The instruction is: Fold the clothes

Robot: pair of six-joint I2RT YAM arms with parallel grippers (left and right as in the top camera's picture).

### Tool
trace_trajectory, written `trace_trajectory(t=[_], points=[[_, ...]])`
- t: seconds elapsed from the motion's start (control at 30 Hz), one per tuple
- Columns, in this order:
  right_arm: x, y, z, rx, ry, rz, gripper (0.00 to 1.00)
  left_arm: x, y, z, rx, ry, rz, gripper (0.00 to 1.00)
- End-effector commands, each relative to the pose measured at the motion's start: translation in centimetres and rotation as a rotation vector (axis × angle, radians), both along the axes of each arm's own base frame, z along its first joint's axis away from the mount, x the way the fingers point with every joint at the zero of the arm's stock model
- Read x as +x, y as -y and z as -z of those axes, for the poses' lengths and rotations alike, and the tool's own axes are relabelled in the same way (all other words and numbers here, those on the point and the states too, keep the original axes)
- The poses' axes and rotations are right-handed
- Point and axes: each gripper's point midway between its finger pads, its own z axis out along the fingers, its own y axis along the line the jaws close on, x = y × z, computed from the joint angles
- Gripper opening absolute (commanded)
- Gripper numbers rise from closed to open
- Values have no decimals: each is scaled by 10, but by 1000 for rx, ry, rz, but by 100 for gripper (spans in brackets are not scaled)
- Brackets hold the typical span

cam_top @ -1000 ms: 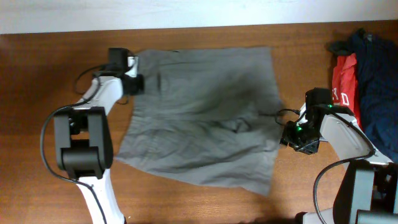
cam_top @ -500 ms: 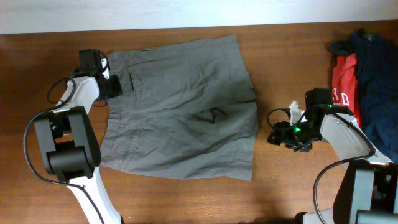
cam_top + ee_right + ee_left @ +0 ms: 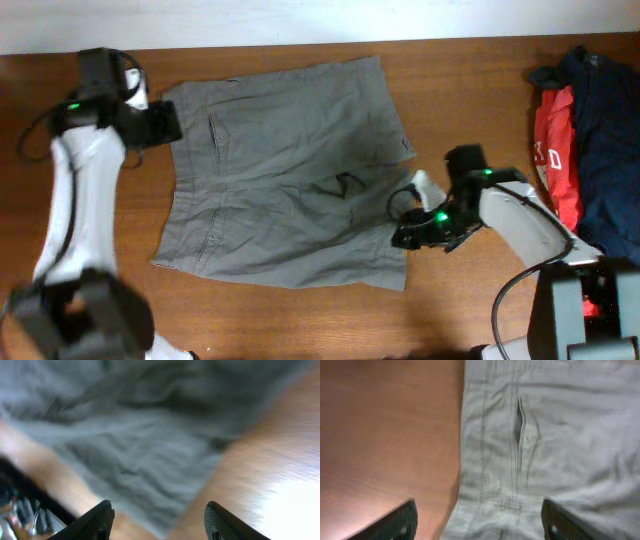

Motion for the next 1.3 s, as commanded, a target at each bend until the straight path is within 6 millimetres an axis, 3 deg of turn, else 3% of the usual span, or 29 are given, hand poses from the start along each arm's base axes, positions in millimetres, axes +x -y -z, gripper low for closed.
trace_trajectory(t=[0.0,0.13,0.23,0.4,0.6,0.77,0.93,1.07,1.27], points=[[-7,-21,-11,43,24,-75,64,-31,-10,-28,-47,4,-98,79],[-13,-36,-26,83,50,-106,71,-77,-8,-26,-105,-118,-169,80],[-12,-37,-39,64,82,-67,78,-99,7,-10,-180,-226,-156,80],[-18,-20,-50,-39,16,153,87,-134,27,36,-272,-400,-149,80],[-44,-7,-41,-127,-128,195,94,-184,38,96,-309,-601,-201,79],[-44,1,-36,-178,-127,197,97,-201,41,135,-328,-635,-293,80],[-48,2,-36,-186,-145,196,99,-222,44,160,-332,-685,-401,80],[-47,2,-35,-186,-136,195,99,-218,38,173,-303,-642,-420,72],[-47,2,-35,-186,-136,193,99,-201,15,180,-202,-545,-476,71]])
